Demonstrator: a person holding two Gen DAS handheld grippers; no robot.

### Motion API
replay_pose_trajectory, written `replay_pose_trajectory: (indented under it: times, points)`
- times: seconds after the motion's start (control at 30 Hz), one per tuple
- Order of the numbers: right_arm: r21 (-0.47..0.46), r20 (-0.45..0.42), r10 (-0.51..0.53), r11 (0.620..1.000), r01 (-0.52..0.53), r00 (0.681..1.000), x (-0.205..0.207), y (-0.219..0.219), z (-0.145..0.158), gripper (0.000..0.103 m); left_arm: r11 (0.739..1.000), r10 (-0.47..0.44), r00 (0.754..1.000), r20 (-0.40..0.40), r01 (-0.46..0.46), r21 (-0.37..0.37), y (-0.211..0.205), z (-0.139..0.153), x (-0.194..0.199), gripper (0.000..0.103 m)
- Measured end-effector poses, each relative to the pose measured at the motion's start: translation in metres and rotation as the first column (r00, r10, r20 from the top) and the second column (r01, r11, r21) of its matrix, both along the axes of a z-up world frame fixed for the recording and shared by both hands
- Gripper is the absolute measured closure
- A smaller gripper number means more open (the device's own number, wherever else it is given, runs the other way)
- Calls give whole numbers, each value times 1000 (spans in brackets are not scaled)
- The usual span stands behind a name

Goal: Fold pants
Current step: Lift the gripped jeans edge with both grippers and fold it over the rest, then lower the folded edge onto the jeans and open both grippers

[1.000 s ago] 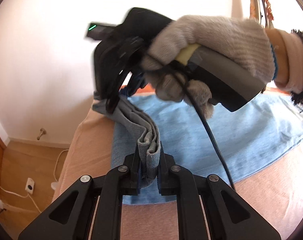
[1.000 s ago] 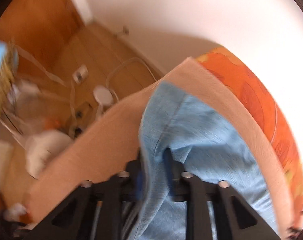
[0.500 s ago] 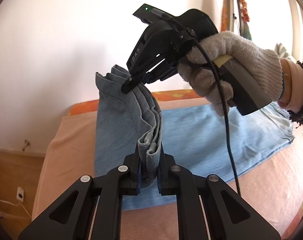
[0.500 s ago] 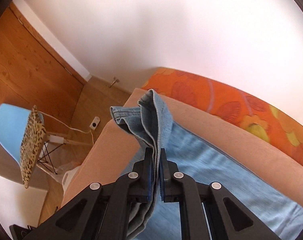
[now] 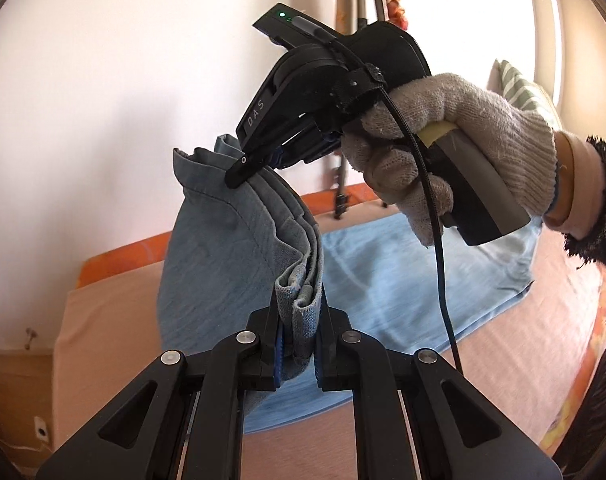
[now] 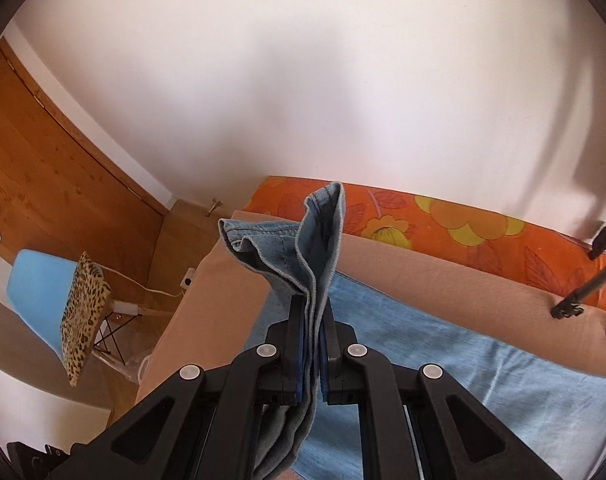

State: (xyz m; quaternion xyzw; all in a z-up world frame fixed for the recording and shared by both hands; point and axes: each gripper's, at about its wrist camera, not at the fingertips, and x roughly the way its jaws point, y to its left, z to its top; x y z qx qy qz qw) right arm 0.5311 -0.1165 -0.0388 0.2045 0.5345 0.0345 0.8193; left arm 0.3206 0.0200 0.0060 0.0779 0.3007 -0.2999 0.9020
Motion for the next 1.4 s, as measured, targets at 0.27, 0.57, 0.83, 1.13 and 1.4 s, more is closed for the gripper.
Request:
replay_pose_trajectory:
  times: [0.27,0.57,0.83,1.13,1.4]
  points:
    - [11,8,-61,998,61,998,-61,-71,16,100,995,-74,997,-35,71,-69,-69,0,-17,93]
    - [11,-1,-143,990,143,990,-131,-159,19,100,980,-183,981,-62,177,-90,-157,-7,-34,93]
    - [22,-4,-210,977,210,978,-174,-216,16,100,969,-236,969,-75,229,-87,-209,-7,-41,93]
    - [29,1,-270,962,270,963,-212,-265,23,100,950,-308,949,-66,304,-71,-264,-5,-50,93]
    - [22,-8,-317,948,317,949,-249,-312,22,100,929,-368,927,-73,364,-68,-311,-9,-55,93]
